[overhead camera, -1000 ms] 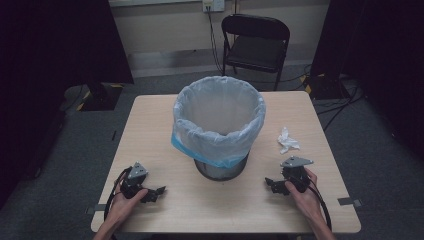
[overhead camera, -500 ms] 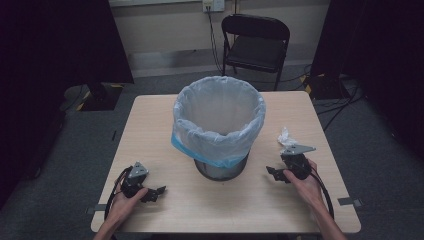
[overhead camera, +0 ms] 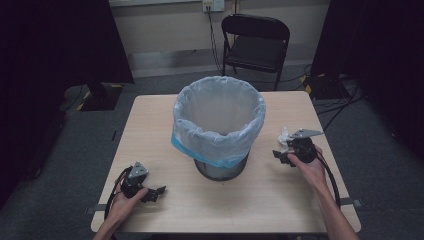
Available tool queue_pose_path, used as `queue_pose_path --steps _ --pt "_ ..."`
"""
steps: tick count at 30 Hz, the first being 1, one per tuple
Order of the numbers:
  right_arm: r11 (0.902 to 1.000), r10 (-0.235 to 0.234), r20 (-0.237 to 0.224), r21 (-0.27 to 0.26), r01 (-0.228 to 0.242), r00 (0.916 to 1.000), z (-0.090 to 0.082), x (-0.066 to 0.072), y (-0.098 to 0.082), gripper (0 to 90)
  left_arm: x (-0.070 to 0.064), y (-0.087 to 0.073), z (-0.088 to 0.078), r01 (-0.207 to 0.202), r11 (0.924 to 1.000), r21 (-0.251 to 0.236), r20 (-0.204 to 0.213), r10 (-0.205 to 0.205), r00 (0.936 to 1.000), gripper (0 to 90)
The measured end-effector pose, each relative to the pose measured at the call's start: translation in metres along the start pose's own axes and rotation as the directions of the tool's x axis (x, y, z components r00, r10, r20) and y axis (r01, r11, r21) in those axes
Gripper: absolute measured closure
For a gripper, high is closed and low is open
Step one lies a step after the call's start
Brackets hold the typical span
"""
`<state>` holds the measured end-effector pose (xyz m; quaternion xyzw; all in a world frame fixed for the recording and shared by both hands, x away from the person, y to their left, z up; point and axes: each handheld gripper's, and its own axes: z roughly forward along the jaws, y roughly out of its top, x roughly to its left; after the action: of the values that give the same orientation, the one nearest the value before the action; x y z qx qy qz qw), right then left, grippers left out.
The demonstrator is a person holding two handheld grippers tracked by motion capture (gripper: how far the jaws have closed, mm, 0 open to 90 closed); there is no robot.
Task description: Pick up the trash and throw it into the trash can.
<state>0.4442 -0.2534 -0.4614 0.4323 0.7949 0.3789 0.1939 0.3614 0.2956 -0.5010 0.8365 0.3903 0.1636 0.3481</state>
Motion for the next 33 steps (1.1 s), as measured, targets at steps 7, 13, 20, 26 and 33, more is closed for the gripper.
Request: queue_pose_path --steps 7,13,20,26,33 --pt "0.9998 0.004 0.041 0.017 -0.005 0.9992 0.011 -0.018 0.005 25.9 0.0 0.0 0.0 -0.001 1.0 0.0 0.0 0.001 1.0 0.0" --pt "0.9986 0.034 0.057 0.038 -0.036 0.9978 0.025 -0.03 0.001 25.6 0.0 0.0 0.0 -0.001 1.0 -0.001 0.0 0.001 1.0 0.0" --pt "0.9972 0.04 0.08 0.059 -0.045 0.996 0.035 -0.032 -0.002 36.9 0.0 0.0 0.0 0.0 1.0 -0.001 0.0 0.0 1.0 0.0" --pt "0.9963 0.055 0.107 0.061 -0.062 0.9928 0.039 -0.031 -0.007 57.7 0.0 0.0 0.0 0.0 1.0 -0.002 -0.001 0.0 1.0 0.0" --pt "0.9955 0.08 0.079 0.044 -0.084 0.9937 0.034 -0.027 -0.011 79.7 0.0 0.0 0.0 0.0 1.0 -0.001 0.0 0.0 1.0 0.0"
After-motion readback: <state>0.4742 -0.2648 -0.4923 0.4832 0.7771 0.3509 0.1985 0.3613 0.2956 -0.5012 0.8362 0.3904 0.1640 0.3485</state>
